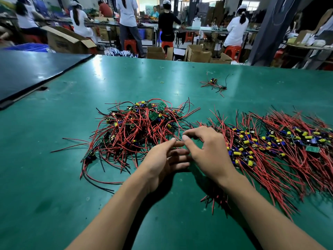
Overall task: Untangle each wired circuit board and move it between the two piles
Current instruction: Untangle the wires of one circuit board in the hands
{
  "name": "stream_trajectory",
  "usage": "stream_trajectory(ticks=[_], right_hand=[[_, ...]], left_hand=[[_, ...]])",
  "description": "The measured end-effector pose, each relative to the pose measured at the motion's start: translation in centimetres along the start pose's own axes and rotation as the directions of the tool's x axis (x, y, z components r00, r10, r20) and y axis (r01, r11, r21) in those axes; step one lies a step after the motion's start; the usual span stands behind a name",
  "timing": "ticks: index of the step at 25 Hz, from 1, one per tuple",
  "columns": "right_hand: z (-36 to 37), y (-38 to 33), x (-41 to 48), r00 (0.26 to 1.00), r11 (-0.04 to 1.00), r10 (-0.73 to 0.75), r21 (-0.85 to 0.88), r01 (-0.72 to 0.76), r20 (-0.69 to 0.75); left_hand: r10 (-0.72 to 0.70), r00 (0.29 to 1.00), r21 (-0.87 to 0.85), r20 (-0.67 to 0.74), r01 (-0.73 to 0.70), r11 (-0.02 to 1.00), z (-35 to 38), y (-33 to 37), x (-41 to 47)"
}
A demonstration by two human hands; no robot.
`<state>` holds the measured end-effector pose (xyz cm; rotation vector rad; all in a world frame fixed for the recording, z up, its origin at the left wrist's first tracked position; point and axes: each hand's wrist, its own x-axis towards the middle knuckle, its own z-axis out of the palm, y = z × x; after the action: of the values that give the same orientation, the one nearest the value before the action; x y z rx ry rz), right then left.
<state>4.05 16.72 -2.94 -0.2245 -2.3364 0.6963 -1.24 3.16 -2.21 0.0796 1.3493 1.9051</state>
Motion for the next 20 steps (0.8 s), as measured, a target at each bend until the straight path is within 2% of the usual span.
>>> stream_trajectory(ticks=[2, 6, 8, 12, 14, 16, 20], right_hand=[[0.7, -0.3, 0.8, 0.99, 0.986, 0.105, 0.117, -0.116, 0.092], [3.2, -2.2, 4.0, 0.972, 0.986, 0.108, 0.105, -0.132, 0.208], [5.1, -3.3, 6.3, 0.952, 0.974, 0.175, 0.1, -0.205, 0.25], [8.4, -4.7, 9.3, 0.853, 0.883, 0.464, -0.043, -0.468, 0.24], [9.2, -5.1, 9.6, 0.843, 0.868, 0.497, -0.109, -0.485, 0.207], [9.5, -5.1, 9.7, 0.853, 0.878, 0.478, -0.069, -0.475, 0.211], [8.2, -4.0, 9.0, 0.826, 0.811, 0.507, 0.187, -0.554, 0.245]], left_hand=[[0.017, 1.0, 0.001, 0.009, -0.017, 1.0, 0.0, -0.1, -0.1], [0.045, 0.998, -0.037, 0.039, -0.043, 0.998, -0.2, 0.0, 0.3], [0.039, 0.998, -0.022, 0.053, -0.038, 0.999, -0.3, 0.2, 0.5], [0.016, 1.0, -0.05, -0.017, -0.017, 0.999, -0.2, 0.3, 1.0], [0.007, 0.999, -0.1, -0.045, -0.012, 0.995, -0.3, 0.2, 1.2], [0.018, 0.999, -0.101, -0.048, -0.023, 0.995, -0.6, 0.2, 1.3], [0.085, 0.996, 0.025, 0.013, -0.086, 0.996, -0.5, 0.1, 0.8]])
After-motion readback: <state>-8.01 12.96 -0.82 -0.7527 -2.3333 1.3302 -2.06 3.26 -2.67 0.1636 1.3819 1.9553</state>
